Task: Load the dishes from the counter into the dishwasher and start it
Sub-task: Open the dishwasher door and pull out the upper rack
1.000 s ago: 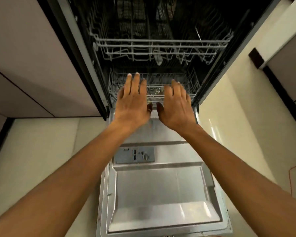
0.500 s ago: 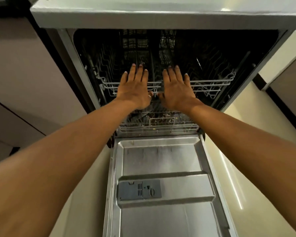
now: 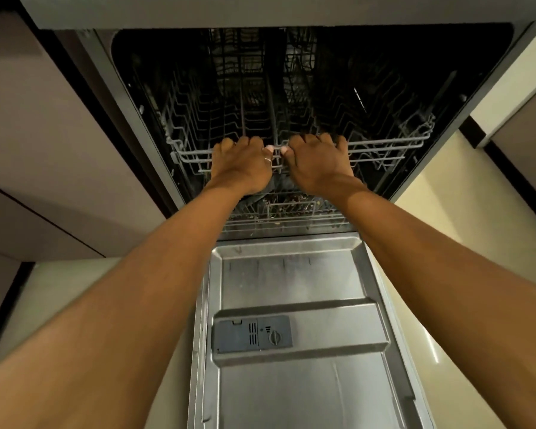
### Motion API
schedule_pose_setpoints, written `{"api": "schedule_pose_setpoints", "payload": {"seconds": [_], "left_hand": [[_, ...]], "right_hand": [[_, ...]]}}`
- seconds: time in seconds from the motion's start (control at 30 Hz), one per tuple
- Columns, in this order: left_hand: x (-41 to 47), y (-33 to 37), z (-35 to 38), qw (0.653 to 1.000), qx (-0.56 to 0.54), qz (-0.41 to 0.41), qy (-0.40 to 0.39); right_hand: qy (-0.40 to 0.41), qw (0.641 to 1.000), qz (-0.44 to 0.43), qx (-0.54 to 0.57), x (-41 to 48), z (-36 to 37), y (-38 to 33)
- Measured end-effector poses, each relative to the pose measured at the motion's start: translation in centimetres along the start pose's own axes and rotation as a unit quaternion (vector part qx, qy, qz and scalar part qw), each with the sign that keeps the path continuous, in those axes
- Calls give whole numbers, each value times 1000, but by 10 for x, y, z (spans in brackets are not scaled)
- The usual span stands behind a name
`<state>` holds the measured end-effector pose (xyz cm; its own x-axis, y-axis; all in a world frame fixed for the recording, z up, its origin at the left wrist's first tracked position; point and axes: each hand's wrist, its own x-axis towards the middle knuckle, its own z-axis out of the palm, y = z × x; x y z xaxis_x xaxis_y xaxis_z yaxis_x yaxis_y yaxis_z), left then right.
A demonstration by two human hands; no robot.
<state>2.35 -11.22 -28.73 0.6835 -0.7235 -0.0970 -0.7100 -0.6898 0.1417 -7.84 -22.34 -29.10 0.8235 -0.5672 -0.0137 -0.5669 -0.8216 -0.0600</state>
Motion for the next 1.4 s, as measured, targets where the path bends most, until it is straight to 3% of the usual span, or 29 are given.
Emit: {"api": "schedule_pose_setpoints", "payload": {"seconds": [0.2,0.4,0.6,1.13,1.4], "left_hand": [[-45,-11,9,999,-33,40,14],[-96,-18,13,998,-34,41,-17],[-148,-19,15,995,-57,70,-35],[-259,-7,17,986,-124,59,-96],[-323,-1,16,976,-156,53,-140]], "right_hand": [[25,999,-32,7,-52,3,4],[-26,999,-38,3,-104,-5,-1],[-22,997,-62,30,-156,-10,0],[-4,998,7,55,-265,0,-18],[1,1000,28,9,-333,6,-26]]}}
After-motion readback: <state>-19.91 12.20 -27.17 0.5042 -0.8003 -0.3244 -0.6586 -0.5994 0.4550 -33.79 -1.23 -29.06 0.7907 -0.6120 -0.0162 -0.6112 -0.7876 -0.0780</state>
